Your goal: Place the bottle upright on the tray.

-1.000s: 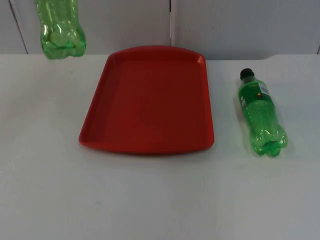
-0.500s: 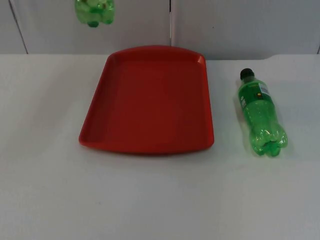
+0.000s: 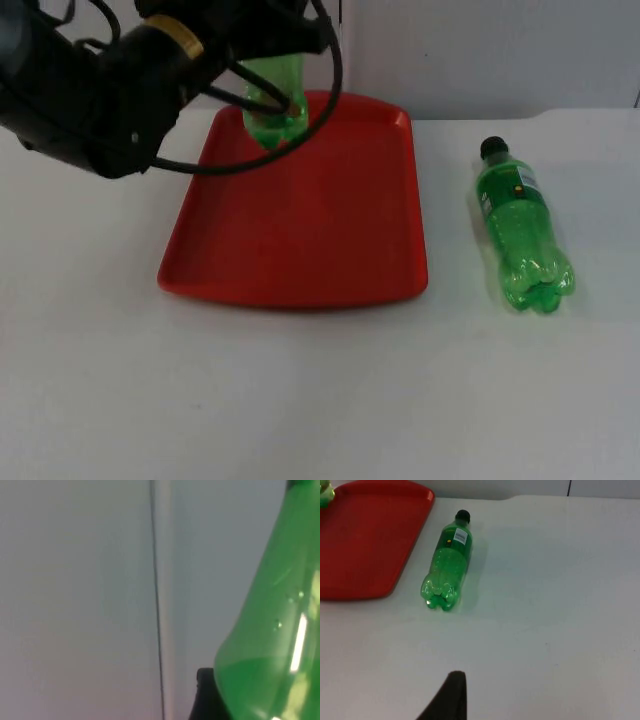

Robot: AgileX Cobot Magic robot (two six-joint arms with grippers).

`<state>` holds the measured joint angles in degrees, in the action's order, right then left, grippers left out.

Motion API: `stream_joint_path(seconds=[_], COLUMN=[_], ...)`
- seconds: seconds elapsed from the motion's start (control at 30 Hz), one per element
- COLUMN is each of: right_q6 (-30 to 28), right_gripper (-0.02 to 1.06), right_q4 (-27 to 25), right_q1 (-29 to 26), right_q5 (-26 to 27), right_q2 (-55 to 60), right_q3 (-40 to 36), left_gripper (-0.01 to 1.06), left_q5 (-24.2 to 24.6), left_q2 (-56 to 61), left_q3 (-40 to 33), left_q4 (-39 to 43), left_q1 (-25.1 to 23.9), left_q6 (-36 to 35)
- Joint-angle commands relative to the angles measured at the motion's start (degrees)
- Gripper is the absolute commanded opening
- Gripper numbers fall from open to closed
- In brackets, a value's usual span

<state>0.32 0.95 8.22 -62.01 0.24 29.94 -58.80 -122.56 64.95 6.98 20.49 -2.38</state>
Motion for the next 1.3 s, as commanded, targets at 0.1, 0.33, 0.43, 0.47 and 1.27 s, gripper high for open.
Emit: stream_joint_path(seconds=[0.1, 0.33, 0.43, 0.47, 1.27], right_q6=[0.11, 0.11, 0.11, 0.11, 0.11], right_gripper=[1.05, 1.05, 1.05, 1.05, 1.05], right_q4=[0.06, 0.06, 0.06, 0.06, 0.06], right_q1=[-0.25, -0.25, -0.25, -0.25, -0.25], right_q5=[0.26, 0.26, 0.26, 0.26, 0.26], right_q2=[-0.24, -0.24, -0.24, -0.24, -0.24], right_q3=[-0.33, -0.33, -0.33, -0.33, -0.33], left_gripper=[0.0, 0.0, 0.0, 0.0, 0.15], left_q5=[-2.0, -1.91, -1.91, -1.91, -2.99], left_q2=[-4.88, -9.66, -11.82, -12.59, -16.35], left_q3=[4.59, 8.69, 9.98, 10.29, 10.67], left_q4=[1.22, 2.79, 3.02, 3.02, 4.64], left_q1=[-2.36, -4.56, -5.27, -5.27, -5.27], left_q6=[-1.13, -1.03, 0.91, 1.04, 1.64])
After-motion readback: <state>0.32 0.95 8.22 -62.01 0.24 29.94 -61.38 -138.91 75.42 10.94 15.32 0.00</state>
